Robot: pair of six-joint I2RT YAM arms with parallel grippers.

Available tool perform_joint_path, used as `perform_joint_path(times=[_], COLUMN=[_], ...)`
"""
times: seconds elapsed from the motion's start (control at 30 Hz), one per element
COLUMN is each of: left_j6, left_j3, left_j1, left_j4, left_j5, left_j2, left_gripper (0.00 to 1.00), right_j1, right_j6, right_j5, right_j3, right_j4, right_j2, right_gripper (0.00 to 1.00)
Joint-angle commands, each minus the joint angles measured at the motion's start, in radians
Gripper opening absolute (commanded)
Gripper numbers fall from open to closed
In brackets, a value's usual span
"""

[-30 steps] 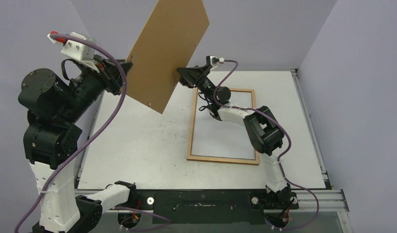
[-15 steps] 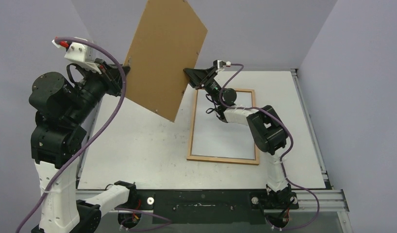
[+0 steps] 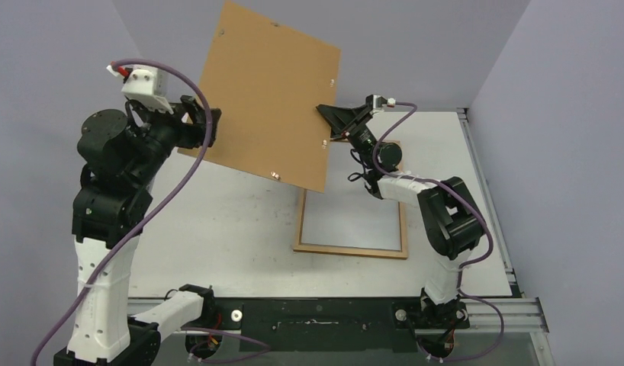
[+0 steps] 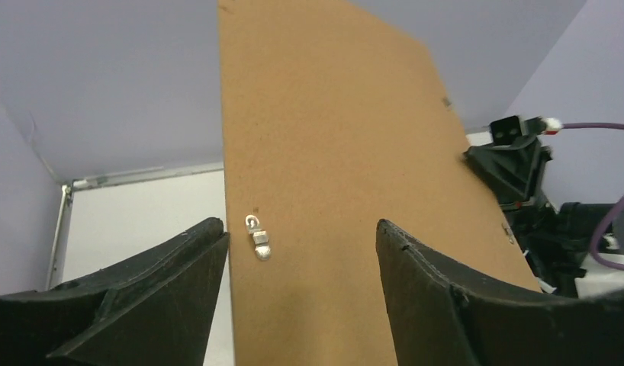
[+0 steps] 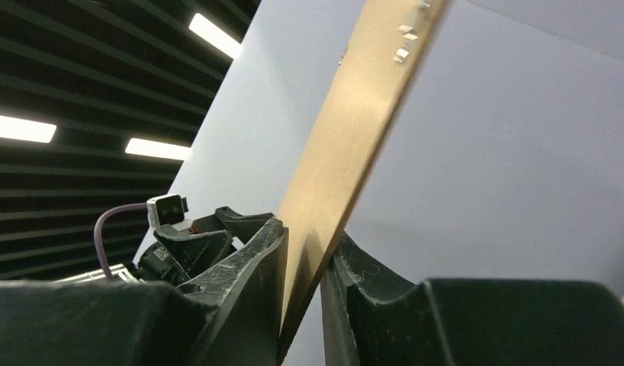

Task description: Put the photo into the frame

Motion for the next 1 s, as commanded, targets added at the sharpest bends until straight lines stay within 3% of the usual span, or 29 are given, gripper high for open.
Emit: perform_joint_path(times=[0.0,0.27,0.43,0.67,0.73,0.97], left_j6=[0.009,0.017,0.023,0.045,0.048,0.077], left_j3=[-0.073,-0.192,-0.240,-0.296,-0.299,-0.317], left_j1=[0.036,0.139,0.162,0.189,0.196,0.200], left_j4=[0.001,-0.006,0.009,0.027,0.022,0.012], left_j5=[0.009,0.153,0.173,0.204,0.227,0.244], left_j2=[0.033,0.040,0.043,0.063,0.075,0.160], left_gripper=[0.73,0.86,0.90,1.00,0.97,0.96], right_j1=[-0.057,-0.134,-0.184,-0.226,-0.242,-0.314], right_j6=[0.010,-0.118,-0.132,-0.482,-0.557,-0.652], right_j5=[-0.002,-0.128,-0.180,-0.188,-0.169,-0.132], right_j3=[-0.082,-0.171,-0.186,-0.109,-0.086,-0.148], right_j4=[0.289,-0.038,-0.272,-1.099,-1.246,-1.435], right_j2=[-0.129,-0.316,-0.380,-0.545,-0.574,-0.671], right_gripper=[0.05,0.05,0.05,0.05,0.05,0.05])
